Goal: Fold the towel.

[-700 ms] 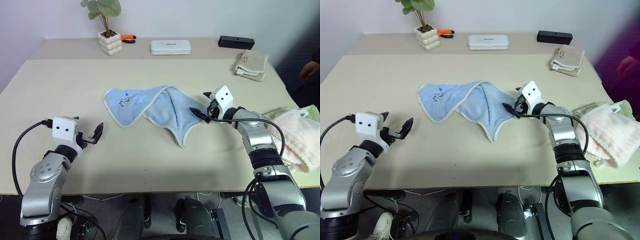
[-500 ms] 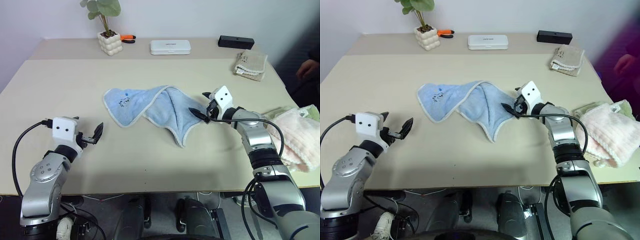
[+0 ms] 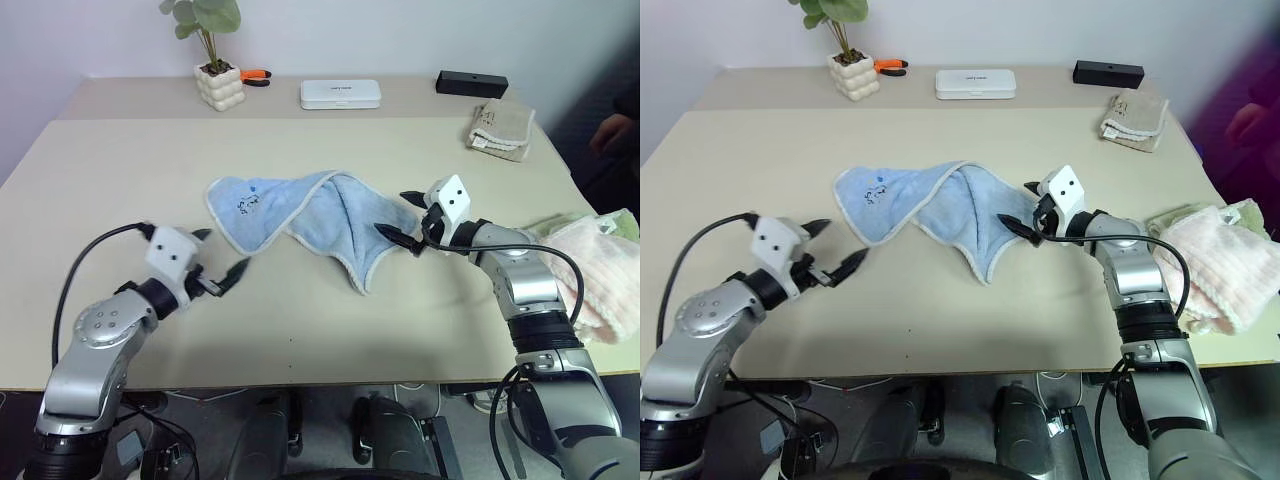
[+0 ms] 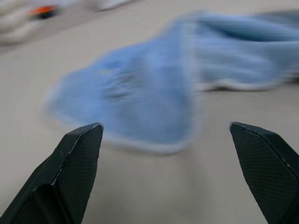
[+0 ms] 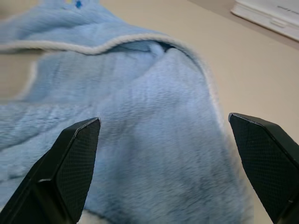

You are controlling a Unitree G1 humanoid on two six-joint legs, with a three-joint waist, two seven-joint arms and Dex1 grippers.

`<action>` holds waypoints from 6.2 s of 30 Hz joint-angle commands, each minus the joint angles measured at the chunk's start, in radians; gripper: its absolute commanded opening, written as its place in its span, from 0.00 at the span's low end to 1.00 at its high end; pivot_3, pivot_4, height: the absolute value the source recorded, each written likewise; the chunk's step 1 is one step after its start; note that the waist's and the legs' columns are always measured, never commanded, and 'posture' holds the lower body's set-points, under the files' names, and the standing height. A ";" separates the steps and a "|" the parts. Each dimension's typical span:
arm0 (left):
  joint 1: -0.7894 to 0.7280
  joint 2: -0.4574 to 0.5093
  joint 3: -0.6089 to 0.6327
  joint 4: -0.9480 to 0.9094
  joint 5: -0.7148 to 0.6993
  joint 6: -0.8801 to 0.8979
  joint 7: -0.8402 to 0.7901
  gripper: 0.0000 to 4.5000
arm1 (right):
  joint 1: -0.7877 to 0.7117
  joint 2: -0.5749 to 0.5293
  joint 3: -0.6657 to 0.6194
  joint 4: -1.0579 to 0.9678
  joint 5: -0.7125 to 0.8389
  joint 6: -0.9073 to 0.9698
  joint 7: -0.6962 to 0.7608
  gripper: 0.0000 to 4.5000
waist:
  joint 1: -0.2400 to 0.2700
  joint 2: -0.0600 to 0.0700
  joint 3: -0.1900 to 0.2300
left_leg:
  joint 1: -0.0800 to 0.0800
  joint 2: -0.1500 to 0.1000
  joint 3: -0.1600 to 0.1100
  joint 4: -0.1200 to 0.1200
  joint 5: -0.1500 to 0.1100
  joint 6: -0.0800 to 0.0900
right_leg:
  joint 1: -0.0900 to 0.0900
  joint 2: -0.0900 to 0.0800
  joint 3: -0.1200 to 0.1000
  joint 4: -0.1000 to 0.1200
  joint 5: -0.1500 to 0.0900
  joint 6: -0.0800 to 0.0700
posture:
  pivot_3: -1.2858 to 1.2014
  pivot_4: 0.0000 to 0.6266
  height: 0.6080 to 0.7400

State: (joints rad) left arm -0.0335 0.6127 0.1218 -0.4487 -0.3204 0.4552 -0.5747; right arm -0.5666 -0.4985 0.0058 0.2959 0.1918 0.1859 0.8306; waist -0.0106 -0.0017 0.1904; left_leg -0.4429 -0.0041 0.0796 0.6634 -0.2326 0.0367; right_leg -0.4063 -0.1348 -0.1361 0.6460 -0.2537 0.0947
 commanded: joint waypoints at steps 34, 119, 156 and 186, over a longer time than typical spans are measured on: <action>-0.250 -0.113 -0.128 0.344 0.201 -0.103 0.052 0.01 | 0.019 -0.007 -0.028 -0.161 0.009 0.151 -0.135 1.00 | -0.002 0.000 0.000 | 0.000 0.000 0.002 0.000 0.001 0.000 | -0.001 0.000 0.001 0.001 0.000 0.000 | 0.52 0.24 0.94; -0.632 0.128 0.326 0.669 0.112 -0.369 0.340 0.00 | -0.609 -0.153 -0.055 0.440 -0.175 -0.373 -0.300 0.02 | -0.003 -0.005 0.013 | -0.009 0.003 0.009 -0.014 0.016 -0.006 | -0.015 0.003 -0.001 -0.009 0.017 -0.007 | 0.52 0.24 0.94; -0.073 0.235 0.246 0.512 0.062 -0.229 -0.114 0.00 | -0.219 -0.234 0.111 0.229 -0.159 -0.148 0.110 0.02 | 0.000 -0.004 0.012 | -0.003 0.010 0.024 -0.015 0.011 -0.002 | -0.013 0.002 0.001 -0.014 0.018 -0.008 | 0.52 0.24 0.94; -0.090 0.028 0.383 0.397 -0.127 -0.143 0.080 0.77 | -0.072 -0.161 -0.137 0.008 -0.021 0.192 -0.088 0.86 | -0.005 -0.005 0.012 | -0.001 0.011 0.026 -0.013 0.011 -0.002 | -0.013 0.002 0.001 -0.011 0.018 -0.007 | 0.52 0.24 0.94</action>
State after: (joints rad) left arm -0.1405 0.6438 0.4651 0.0653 -0.4145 0.3032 -0.5086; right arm -0.6596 -0.6534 -0.0547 0.4087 0.0900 0.2714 0.7537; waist -0.0155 -0.0063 0.2020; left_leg -0.4435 0.0072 0.1050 0.6503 -0.2211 0.0343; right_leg -0.4188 -0.1331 -0.1350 0.6349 -0.2359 0.0874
